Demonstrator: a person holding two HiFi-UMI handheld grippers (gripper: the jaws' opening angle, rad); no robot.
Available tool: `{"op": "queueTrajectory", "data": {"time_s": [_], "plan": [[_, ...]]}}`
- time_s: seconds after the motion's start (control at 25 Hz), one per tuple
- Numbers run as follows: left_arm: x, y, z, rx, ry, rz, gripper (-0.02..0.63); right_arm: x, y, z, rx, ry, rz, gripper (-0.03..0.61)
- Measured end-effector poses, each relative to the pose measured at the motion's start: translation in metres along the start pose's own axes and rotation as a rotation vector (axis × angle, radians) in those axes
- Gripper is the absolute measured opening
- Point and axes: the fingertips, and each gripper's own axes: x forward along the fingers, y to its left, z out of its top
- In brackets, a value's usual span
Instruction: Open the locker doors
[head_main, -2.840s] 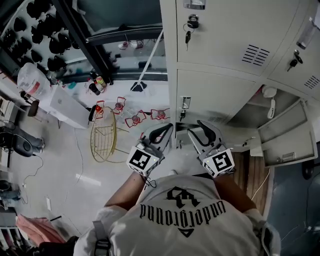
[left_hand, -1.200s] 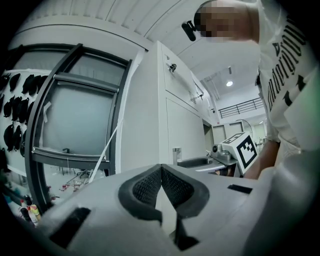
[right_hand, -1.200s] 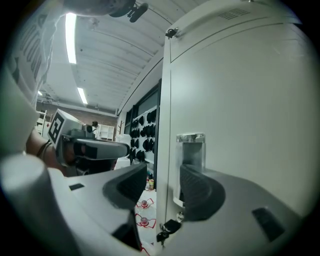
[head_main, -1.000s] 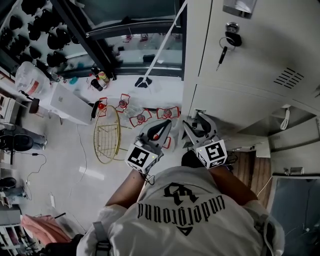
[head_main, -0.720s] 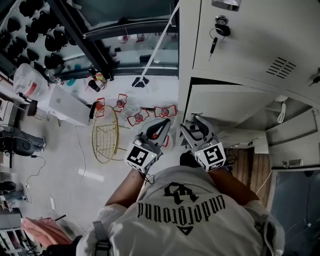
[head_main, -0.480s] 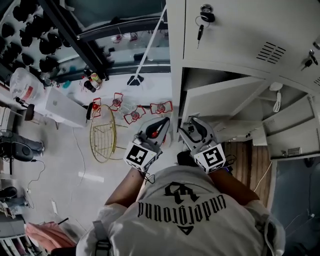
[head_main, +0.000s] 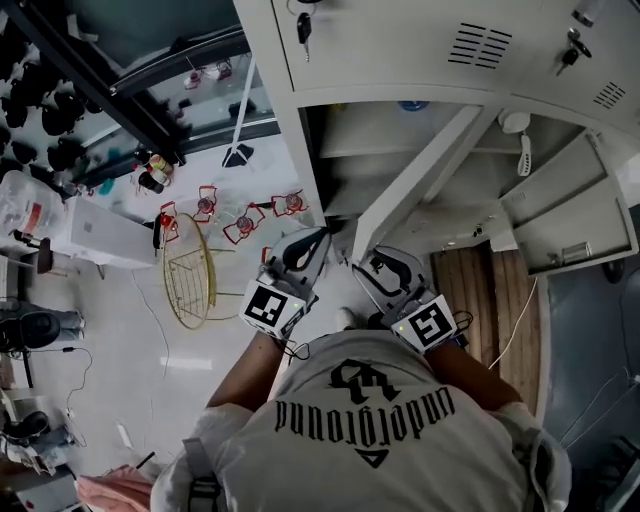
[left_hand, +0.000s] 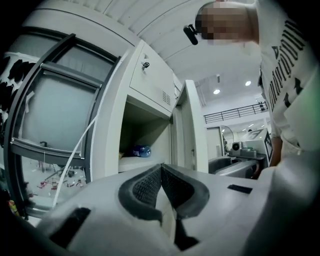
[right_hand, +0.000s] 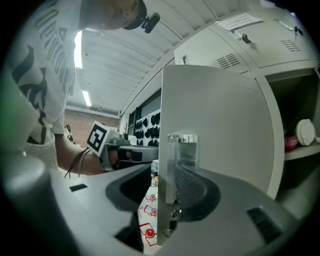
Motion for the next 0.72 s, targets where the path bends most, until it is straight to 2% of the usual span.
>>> {"op": "queueTrajectory", "data": {"time_s": [0.16,0.32,0.44,0.56,0.72], "plan": [[0.022,-0.019,0.002,-0.044,0.008,-0.028,0.008,-0.031,-0.001,-0.001,-0.019,0.024,0.018,0.148],[0.043,-0.041,-0.001,-0.007,-0.001,-0.042,0.008,-0.063,-0.011,-0.004,-0.006,0.025,0.024,0.120],[0.057,-0.063,0.000,0.001,-0.004,-0.042,0.006,-0.087,-0.017,-0.006,0.007,0.031,0.056,0.121],[0.070,-0.089,0.003,-0.031,0.017,-0.030,0.006,-0.109,-0.024,-0.006,0.007,0.033,0.095,0.124],[0.085,-0.111,-0.002,0.010,0.008,-0.020,0.008,-0.137,-0.037,-0.008,0.002,0.027,0.134,0.129]]}}
